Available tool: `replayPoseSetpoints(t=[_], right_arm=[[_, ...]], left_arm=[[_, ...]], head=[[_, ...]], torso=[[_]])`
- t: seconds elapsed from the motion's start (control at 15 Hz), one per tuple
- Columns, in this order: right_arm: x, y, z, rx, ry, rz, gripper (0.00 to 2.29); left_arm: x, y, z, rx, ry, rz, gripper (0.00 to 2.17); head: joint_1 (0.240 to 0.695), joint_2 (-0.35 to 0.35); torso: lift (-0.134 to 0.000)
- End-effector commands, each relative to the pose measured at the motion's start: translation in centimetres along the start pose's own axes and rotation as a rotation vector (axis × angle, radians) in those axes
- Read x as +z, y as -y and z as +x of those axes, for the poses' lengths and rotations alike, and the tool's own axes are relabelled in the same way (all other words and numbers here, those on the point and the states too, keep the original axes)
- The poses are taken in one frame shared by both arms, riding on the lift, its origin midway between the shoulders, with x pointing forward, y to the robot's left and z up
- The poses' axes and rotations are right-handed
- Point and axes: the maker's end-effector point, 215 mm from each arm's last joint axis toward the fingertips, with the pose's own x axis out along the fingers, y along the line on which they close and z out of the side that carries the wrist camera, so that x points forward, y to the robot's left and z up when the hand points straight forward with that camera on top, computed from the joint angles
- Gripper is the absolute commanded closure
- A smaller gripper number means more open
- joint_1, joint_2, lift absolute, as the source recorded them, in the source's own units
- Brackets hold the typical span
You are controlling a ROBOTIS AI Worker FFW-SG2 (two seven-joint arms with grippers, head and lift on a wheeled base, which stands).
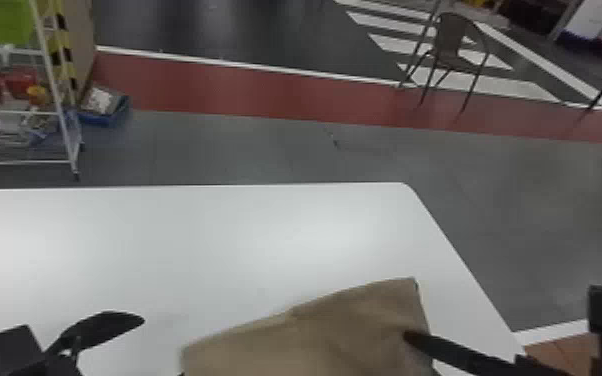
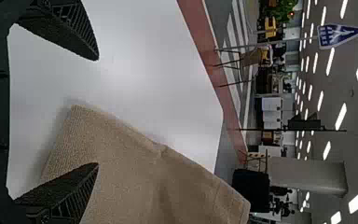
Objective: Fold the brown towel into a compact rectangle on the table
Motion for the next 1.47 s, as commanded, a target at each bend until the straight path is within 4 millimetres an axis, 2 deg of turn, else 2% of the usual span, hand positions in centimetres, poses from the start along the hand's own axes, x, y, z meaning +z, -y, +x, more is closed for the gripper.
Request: replayPoseSetpoints(t=[0.0, 0.2, 0.33, 0.4, 0.47, 0.53, 0.73, 0.93, 1.07, 1.13, 1.2, 1.27, 1.33, 1.4], right_arm=[[0.1, -3.9, 2.1, 0.080, -0.021, -0.047, 1.36], [-2.7, -7.0, 5.7, 0.115, -0.124, -0.098, 1.35], [-5.1, -7.8, 7.9, 0.102, -0.199, -0.119, 1.25], [-6.3, -8.0, 8.6, 0.098, -0.231, -0.121, 0.91], [-7.3, -8.3, 9.4, 0.099, -0.260, -0.124, 0.18], [-8.2, -8.7, 9.8, 0.109, -0.284, -0.122, 0.03], [-9.7, -9.3, 9.9, 0.130, -0.312, -0.110, 0.02], [-9.9, -9.9, 9.4, 0.161, -0.308, -0.093, 0.04], [-9.3, -9.9, 8.6, 0.159, -0.286, -0.097, 0.21], [-9.1, -9.0, 8.0, 0.132, -0.279, -0.092, 0.45], [-9.5, -8.2, 7.5, 0.110, -0.287, -0.087, 0.77], [-10.5, -7.2, 6.8, 0.082, -0.318, -0.085, 1.26], [-11.2, -6.0, 5.9, 0.041, -0.337, -0.081, 1.60], [-11.5, -4.3, 4.8, -0.006, -0.349, -0.075, 1.72]], left_arm=[[0.3, -0.6, -1.5, 0.024, 0.013, -0.011, 0.07], [0.2, -0.9, -2.6, 0.032, 0.021, -0.025, 0.07], [0.2, -0.9, -3.1, 0.033, 0.024, -0.019, 0.08], [0.1, -0.8, -3.3, 0.034, 0.025, -0.021, 0.08], [0.2, -0.9, -3.3, 0.034, 0.030, -0.024, 0.08], [0.2, -0.8, -3.2, 0.032, 0.031, -0.023, 0.08], [-0.1, -0.6, -3.2, 0.028, 0.027, -0.027, 0.08], [-0.2, -0.5, -3.2, 0.026, 0.026, -0.030, 0.08], [-0.3, -0.5, -3.1, 0.026, 0.027, -0.032, 0.08], [-0.3, -0.5, -3.1, 0.025, 0.026, -0.029, 0.08], [-0.4, -0.5, -3.2, 0.026, 0.025, -0.031, 0.08], [-0.4, -0.6, -3.2, 0.028, 0.026, -0.028, 0.08], [-0.5, -0.7, -3.2, 0.028, 0.026, -0.030, 0.08], [-0.6, -0.8, -3.1, 0.028, 0.025, -0.030, 0.08]], head=[[0.695, -0.350], [0.695, -0.340], [0.695, -0.275], [0.695, -0.252], [0.695, -0.227], [0.695, -0.189], [0.695, -0.146], [0.695, -0.125], [0.695, -0.124], [0.695, -0.125], [0.695, -0.130], [0.695, -0.148], [0.695, -0.161], [0.695, -0.175]], torso=[[-0.122], [-0.122], [-0.122], [-0.122], [-0.122], [-0.122], [-0.122], [-0.122], [-0.122], [-0.122], [-0.122], [-0.122], [-0.122], [-0.122]])
